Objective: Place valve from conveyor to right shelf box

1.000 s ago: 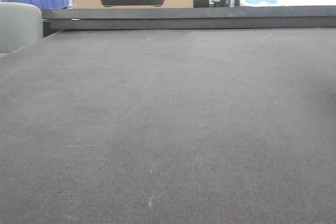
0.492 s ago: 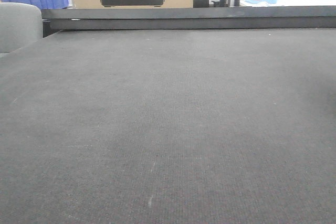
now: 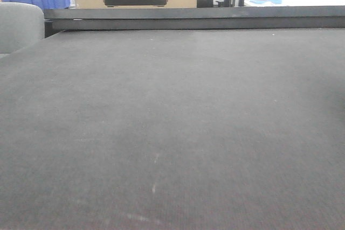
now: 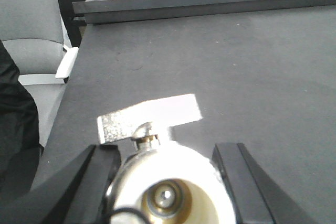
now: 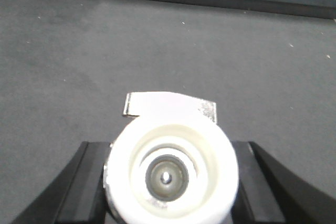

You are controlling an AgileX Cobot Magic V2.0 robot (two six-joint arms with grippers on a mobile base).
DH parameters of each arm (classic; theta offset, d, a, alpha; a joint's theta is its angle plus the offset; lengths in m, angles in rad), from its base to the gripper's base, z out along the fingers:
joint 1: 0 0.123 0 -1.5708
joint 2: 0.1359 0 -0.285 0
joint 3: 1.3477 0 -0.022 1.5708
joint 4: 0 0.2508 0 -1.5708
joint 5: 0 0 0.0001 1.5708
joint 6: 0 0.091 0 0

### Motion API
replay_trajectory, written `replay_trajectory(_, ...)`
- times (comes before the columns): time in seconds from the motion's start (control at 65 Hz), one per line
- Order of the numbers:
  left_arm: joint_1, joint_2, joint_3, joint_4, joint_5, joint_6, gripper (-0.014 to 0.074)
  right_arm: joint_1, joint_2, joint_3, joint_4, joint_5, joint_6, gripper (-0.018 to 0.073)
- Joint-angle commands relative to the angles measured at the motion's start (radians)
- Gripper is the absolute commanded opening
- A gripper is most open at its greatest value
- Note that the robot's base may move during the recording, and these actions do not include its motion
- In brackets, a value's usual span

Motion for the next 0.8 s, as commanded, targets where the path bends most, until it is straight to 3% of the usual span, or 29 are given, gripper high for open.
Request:
replay_trajectory(0.0,-0.006,-0.009,-0.008,-0.005,-0.057,-0.007,-0.0111,0.002,-0.01,-0.018,-0.002,-0.079,-0.005,-0.0153)
replay_trajectory(0.785,-0.006,-0.009,-0.008,-0.005,-0.057,-0.007,-0.0111,0.002,-0.01,-0.018,-0.002,-0.079,-0.005,-0.0153)
